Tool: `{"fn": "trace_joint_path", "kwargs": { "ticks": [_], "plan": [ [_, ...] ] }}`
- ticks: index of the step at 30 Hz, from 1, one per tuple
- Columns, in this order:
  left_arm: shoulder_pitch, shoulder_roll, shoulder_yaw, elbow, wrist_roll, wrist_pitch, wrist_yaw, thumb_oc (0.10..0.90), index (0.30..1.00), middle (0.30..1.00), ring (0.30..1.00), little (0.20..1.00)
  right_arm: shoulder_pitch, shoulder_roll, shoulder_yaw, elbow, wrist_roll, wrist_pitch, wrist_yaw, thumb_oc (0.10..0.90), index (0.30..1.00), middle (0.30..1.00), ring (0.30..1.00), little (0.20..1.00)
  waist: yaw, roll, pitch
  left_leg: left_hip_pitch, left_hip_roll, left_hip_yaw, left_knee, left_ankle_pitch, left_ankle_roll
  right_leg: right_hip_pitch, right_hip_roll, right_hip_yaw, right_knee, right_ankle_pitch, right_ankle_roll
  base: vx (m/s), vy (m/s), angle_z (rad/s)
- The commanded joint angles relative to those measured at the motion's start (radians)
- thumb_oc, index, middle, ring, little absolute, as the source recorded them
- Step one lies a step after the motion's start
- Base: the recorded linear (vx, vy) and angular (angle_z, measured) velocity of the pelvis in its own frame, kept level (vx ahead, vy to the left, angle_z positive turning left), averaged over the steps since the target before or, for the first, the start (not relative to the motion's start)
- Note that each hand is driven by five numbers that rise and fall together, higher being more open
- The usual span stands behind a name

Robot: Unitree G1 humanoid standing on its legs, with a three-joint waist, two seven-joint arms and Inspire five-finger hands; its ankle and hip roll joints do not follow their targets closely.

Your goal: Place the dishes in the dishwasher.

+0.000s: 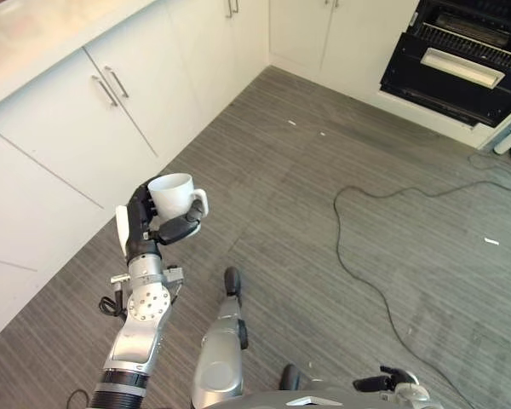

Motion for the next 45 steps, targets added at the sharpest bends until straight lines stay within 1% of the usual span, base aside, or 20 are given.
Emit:
{"fn": "trace_joint_path", "kwargs": {
  "ticks": [1,4,5,6,9,10,12,15,16,17,23,26,27,28,30,35,36,38,39,45],
  "plan": [
    [-0.045,0.049,0.013,-0.168,0.048,-0.108,0.009,0.4,0.3,0.3,0.3,0.3,0.095,0.027,0.076,-0.009,-0.102,0.003,-0.012,0.8,0.9,0.9,0.9,0.9,-0.032,-0.041,-0.177,0.095,0.008,0.003,0.034,0.125,-0.035,0.123,-0.151,0.018,0.031,-0.086,0.133,0.44,0.133,-0.79],
    [-0.083,0.061,-0.013,-0.164,0.054,-0.103,0.003,0.4,0.3,0.3,0.3,0.3,0.1,0.033,0.061,0.001,-0.101,0.011,-0.014,0.8,0.9,0.9,0.9,0.9,-0.033,-0.076,-0.208,0.136,-0.06,0.021,0.031,0.118,0.008,0.069,-0.241,0.03,0.196,0.034,0.182,0.58,0.271,-0.59],
    [-0.12,0.083,-0.033,-0.17,0.065,-0.098,-0.003,0.4,0.3,0.3,0.3,0.3,0.106,0.037,0.049,-0.014,-0.076,0.006,-0.013,0.8,0.9,0.9,0.9,0.9,-0.06,-0.081,-0.205,0.2,-0.11,0.024,0.022,0.075,0.038,-0.012,-0.278,0.066,0.396,0.221,0.19,0.56,0.374,-0.14],
    [-0.147,0.095,-0.049,-0.166,0.063,-0.097,-0.005,0.4,0.3,0.3,0.3,0.3,0.1,0.035,0.049,-0.028,-0.066,0.004,-0.014,0.8,0.9,0.9,0.9,0.9,-0.075,-0.069,-0.193,0.231,-0.121,0.014,0.017,0.057,0.055,-0.066,-0.267,0.102,0.526,0.315,0.187,0.53,0.345,-0.1],
    [-0.19,0.116,-0.069,-0.171,0.079,-0.086,-0.019,0.4,0.3,0.3,0.3,0.3,0.09,0.037,0.052,-0.063,-0.049,-0.006,-0.016,0.8,0.9,0.9,0.9,0.9,-0.121,-0.04,-0.162,0.305,-0.131,-0.013,0.009,0.007,0.08,-0.161,-0.21,0.152,0.712,0.328,0.168,0.31,0.17,0.68],
    [-0.203,0.119,-0.083,-0.165,0.093,-0.076,-0.026,0.4,0.3,0.3,0.3,0.3,0.075,0.041,0.056,-0.092,-0.035,-0.015,-0.019,0.8,0.9,0.9,0.9,0.9,-0.172,-0.005,-0.128,0.356,-0.127,-0.049,0.009,-0.034,0.094,-0.316,-0.112,0.183,0.832,0.223,0.147,0.57,0.201,0.91],
    [-0.217,0.111,-0.096,-0.15,0.092,-0.078,-0.024,0.4,0.3,0.3,0.3,0.3,0.068,0.045,0.065,-0.106,-0.022,-0.026,-0.019,0.8,0.9,0.9,0.9,0.9,-0.214,0.004,-0.112,0.411,-0.135,-0.083,0.009,-0.07,0.091,-0.436,-0.055,0.164,0.78,0.123,0.132,0.54,0.058,0.28],
    [-0.24,0.112,-0.095,-0.154,0.088,-0.09,-0.026,0.4,0.3,0.3,0.3,0.3,0.067,0.045,0.069,-0.101,-0.007,-0.028,-0.014,0.8,0.9,0.9,0.9,0.9,-0.258,0.006,-0.106,0.458,-0.134,-0.091,0.009,-0.109,0.072,-0.478,-0.04,0.116,0.56,0.099,0.127,0.51,-0.097,0.36],
    [-0.255,0.103,-0.102,-0.146,0.077,-0.098,-0.024,0.4,0.3,0.3,0.3,0.3,0.083,0.048,0.068,-0.087,-0.012,-0.023,-0.012,0.8,0.9,0.9,0.9,0.9,-0.29,-0.019,-0.119,0.514,-0.158,-0.095,0.009,-0.164,0.056,-0.501,-0.036,0.055,0.24,0.149,0.142,0.63,-0.167,0.55],
    [-0.264,0.1,-0.108,-0.14,0.078,-0.095,-0.025,0.4,0.3,0.3,0.3,0.3,0.098,0.049,0.064,-0.069,-0.014,-0.02,-0.013,0.8,0.9,0.9,0.9,0.9,-0.302,-0.026,-0.121,0.53,-0.164,-0.097,0.009,-0.179,0.05,-0.506,-0.029,0.041,0.164,0.171,0.149,0.62,-0.169,0.81],
    [-0.253,0.092,-0.134,-0.122,0.106,-0.101,-0.057,0.4,0.3,0.3,0.3,0.3,0.177,0.053,0.0,0.062,0.001,0.022,0.005,0.8,0.9,0.9,0.9,0.9,-0.331,-0.026,-0.153,0.641,-0.142,-0.152,0.009,-0.22,0.024,-0.46,-0.031,0.048,0.079,0.245,0.13,0.43,-0.232,0.61],
    [-0.219,0.066,-0.124,-0.131,0.043,-0.102,-0.08,0.4,0.3,0.3,0.3,0.3,0.182,0.015,-0.049,0.073,0.019,0.025,0.002,0.8,0.9,0.9,0.9,0.9,-0.33,-0.035,-0.16,0.522,-0.097,-0.143,0.426,-0.07,-0.044,-0.316,-0.007,0.059,0.028,0.217,0.071,0.3,-0.327,-0.1],
    [-0.219,0.066,-0.124,-0.131,0.043,-0.101,-0.081,0.4,0.3,0.3,0.3,0.3,0.182,0.015,-0.05,0.073,0.019,0.025,0.003,0.8,0.9,0.9,0.9,0.9,-0.332,-0.034,-0.159,0.515,-0.095,-0.146,0.439,-0.075,-0.045,-0.317,-0.006,0.057,0.028,0.217,0.07,0.26,-0.28,0.01],
    [-0.216,0.07,-0.115,-0.128,0.033,-0.103,-0.086,0.4,0.3,0.3,0.3,0.3,0.148,-0.015,-0.059,0.049,0.03,0.013,-0.002,0.8,0.9,0.9,0.9,0.9,-0.304,-0.052,-0.136,0.407,-0.127,-0.159,0.684,-0.011,-0.06,-0.256,-0.011,0.082,0.01,0.183,0.052,0.24,-0.232,0.06],
    [-0.221,0.074,-0.111,-0.131,0.024,-0.101,-0.084,0.4,0.3,0.3,0.3,0.3,0.119,-0.034,-0.051,0.014,0.04,0.005,-0.014,0.8,0.9,0.9,0.9,0.9,-0.278,-0.08,-0.116,0.308,-0.175,-0.153,0.831,-0.031,-0.049,-0.212,-0.026,0.132,0.01,0.167,0.04,0.36,-0.215,-0.06],
    [-0.245,0.062,-0.122,-0.135,0.003,-0.098,-0.064,0.4,0.3,0.3,0.3,0.3,0.089,-0.049,-0.03,-0.048,0.062,-0.015,-0.038,0.8,0.9,0.9,0.9,0.9,-0.224,-0.074,-0.099,0.197,-0.094,-0.112,0.575,-0.065,-0.015,-0.13,-0.036,0.219,0.01,0.123,0.05,0.39,0.067,-1.18],
    [-0.251,0.068,-0.126,-0.138,0.027,-0.095,-0.059,0.4,0.3,0.3,0.3,0.3,0.081,-0.057,-0.015,-0.065,0.06,-0.025,-0.047,0.8,0.9,0.9,0.9,0.9,-0.204,-0.045,-0.108,0.218,-0.055,-0.195,0.219,-0.028,-0.002,-0.105,-0.028,0.282,0.01,0.081,0.064,0.52,0.196,-1.11],
    [-0.247,0.078,-0.135,-0.14,0.081,-0.091,-0.055,0.4,0.3,0.3,0.3,0.3,0.079,-0.068,0.002,-0.096,0.05,-0.033,-0.045,0.8,0.9,0.9,0.9,0.9,-0.18,-0.024,-0.117,0.237,-0.084,-0.361,0.042,0.01,-0.018,-0.069,-0.015,0.378,0.01,0.051,0.059,0.6,0.162,-1.21],
    [-0.244,0.081,-0.136,-0.137,0.103,-0.085,-0.049,0.4,0.3,0.3,0.3,0.3,0.075,-0.07,-0.002,-0.097,0.054,-0.033,-0.051,0.8,0.9,0.9,0.9,0.9,-0.182,-0.021,-0.125,0.21,-0.097,-0.425,0.016,0.016,-0.038,-0.047,-0.019,0.429,0.01,0.045,0.06,0.43,0.133,-1.42],
    [-0.244,0.093,-0.163,-0.132,0.096,-0.085,-0.086,0.4,0.3,0.3,0.3,0.3,0.087,-0.032,-0.034,-0.088,0.117,-0.04,-0.046,0.8,0.9,0.9,0.9,0.9,-0.226,-0.021,-0.175,0.272,-0.089,-0.31,0.009,0.02,-0.019,-0.068,-0.095,0.534,0.099,0.028,0.109,0.3,0.285,-1.28]
  ]
}}
